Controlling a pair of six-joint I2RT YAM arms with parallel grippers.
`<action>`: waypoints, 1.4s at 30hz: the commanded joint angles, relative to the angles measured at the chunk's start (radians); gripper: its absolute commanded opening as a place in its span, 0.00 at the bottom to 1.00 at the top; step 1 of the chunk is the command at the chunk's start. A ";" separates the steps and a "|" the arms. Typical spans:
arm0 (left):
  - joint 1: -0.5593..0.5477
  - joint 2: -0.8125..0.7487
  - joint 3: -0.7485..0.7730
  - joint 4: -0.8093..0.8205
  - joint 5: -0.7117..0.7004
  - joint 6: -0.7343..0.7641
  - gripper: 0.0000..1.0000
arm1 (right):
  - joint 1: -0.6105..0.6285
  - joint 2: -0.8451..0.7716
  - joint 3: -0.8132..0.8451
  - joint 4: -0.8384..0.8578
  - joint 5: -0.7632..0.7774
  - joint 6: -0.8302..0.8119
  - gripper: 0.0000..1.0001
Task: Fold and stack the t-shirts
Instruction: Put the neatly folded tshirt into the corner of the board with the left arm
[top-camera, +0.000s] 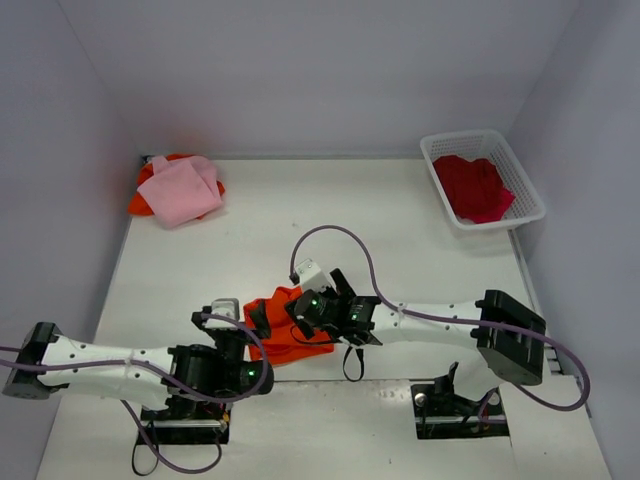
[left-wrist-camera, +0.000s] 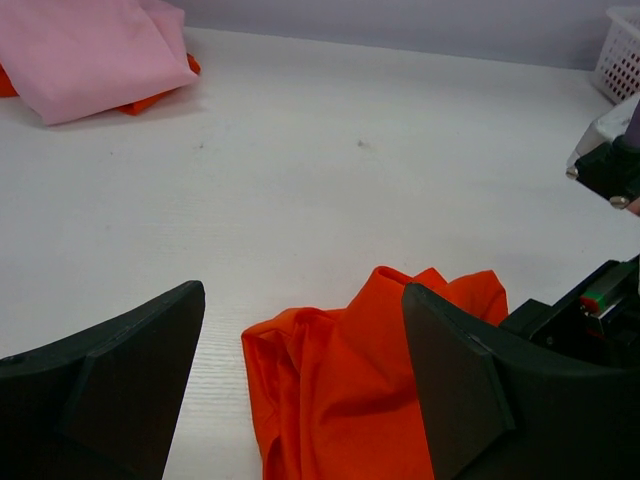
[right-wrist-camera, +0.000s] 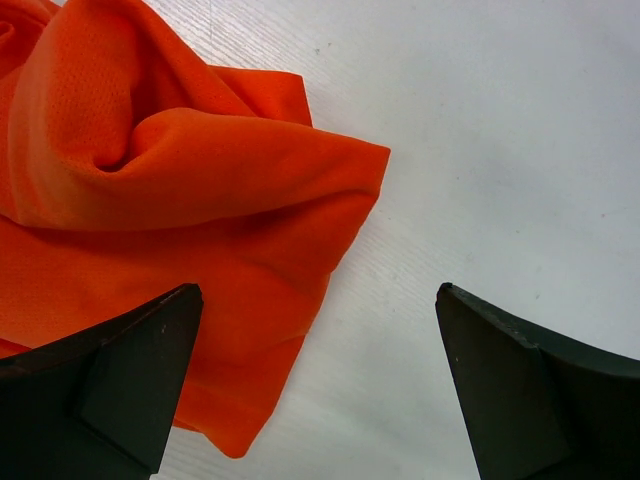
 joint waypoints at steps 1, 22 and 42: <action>0.007 0.058 0.060 0.037 0.010 -0.068 0.74 | 0.028 -0.072 0.067 -0.052 0.103 0.064 1.00; 0.891 0.158 0.021 0.900 1.223 0.656 0.74 | 0.014 -0.080 0.157 -0.086 0.157 0.033 1.00; 1.010 0.177 0.014 0.885 1.279 0.628 0.74 | 0.026 -0.072 0.072 -0.094 0.056 0.250 1.00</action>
